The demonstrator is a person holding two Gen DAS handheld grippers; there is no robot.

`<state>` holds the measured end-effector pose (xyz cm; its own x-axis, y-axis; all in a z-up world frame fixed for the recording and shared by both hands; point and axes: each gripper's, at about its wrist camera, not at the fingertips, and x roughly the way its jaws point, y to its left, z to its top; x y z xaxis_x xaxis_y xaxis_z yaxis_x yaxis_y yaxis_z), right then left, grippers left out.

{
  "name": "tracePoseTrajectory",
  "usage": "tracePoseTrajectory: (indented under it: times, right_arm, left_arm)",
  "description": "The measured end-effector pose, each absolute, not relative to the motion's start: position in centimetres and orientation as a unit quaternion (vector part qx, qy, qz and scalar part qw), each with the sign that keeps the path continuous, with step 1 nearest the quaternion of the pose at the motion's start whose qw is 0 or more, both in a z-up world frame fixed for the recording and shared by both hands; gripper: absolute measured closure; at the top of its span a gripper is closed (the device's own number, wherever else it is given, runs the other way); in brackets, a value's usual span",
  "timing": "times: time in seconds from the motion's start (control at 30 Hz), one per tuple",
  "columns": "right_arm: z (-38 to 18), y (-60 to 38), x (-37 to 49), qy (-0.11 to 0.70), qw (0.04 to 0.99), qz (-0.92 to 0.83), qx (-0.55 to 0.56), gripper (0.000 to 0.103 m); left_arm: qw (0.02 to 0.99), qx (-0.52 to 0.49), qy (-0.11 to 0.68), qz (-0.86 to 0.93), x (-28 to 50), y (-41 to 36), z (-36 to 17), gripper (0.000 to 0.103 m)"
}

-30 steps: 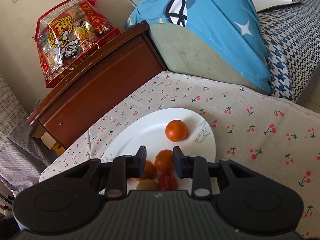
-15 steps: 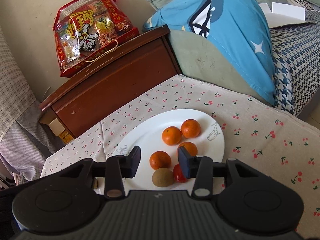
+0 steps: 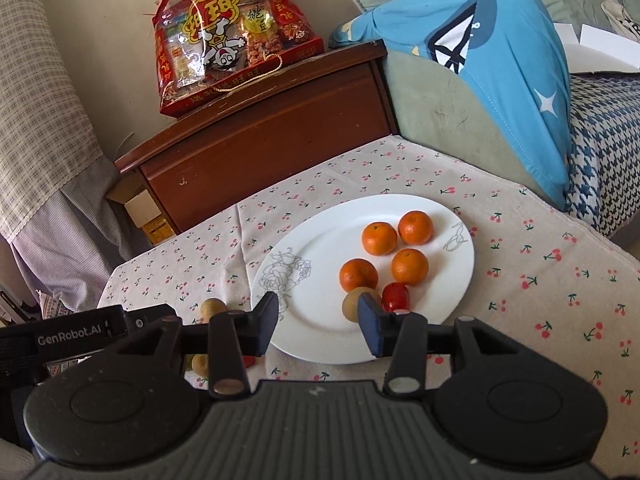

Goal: Organize fruits
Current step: 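Move both open grippers back over the remaining fruit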

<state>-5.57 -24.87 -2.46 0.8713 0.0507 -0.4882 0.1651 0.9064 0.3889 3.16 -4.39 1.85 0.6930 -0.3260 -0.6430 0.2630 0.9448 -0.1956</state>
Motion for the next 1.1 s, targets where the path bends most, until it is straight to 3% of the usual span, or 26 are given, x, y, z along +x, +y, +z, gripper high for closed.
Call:
tracePoseTrajectory:
  times: [1.1]
  right_arm:
    - [-5.9, -19.1, -3.5, 0.301, 0.939, 0.039, 0.159, 0.059]
  left_arm:
    - [0.927, -0.02, 0.359, -0.109, 2.8, -0.6, -2.6, 0.028]
